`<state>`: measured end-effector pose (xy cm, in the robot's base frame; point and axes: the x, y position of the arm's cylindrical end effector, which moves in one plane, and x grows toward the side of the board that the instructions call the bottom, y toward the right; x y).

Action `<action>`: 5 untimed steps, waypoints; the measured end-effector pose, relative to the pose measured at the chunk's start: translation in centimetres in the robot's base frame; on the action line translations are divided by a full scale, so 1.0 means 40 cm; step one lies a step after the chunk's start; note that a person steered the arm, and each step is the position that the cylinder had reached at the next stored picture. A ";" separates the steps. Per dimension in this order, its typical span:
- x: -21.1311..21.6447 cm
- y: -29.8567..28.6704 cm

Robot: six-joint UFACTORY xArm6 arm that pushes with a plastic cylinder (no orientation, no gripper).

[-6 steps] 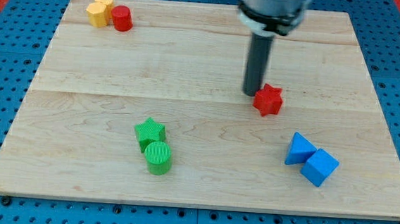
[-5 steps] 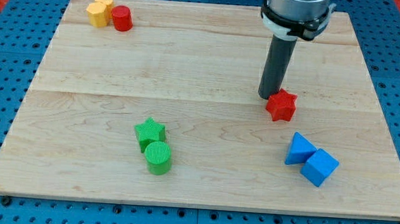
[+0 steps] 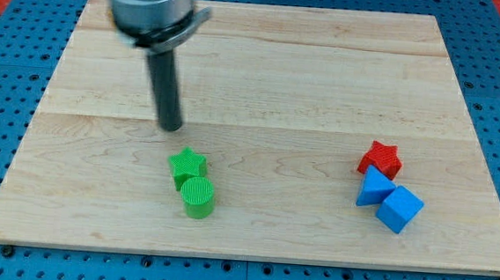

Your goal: Push the green star towards the blue triangle

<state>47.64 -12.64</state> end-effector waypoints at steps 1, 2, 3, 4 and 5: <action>0.110 0.003; 0.110 0.162; 0.110 0.401; 0.110 0.356; 0.108 0.106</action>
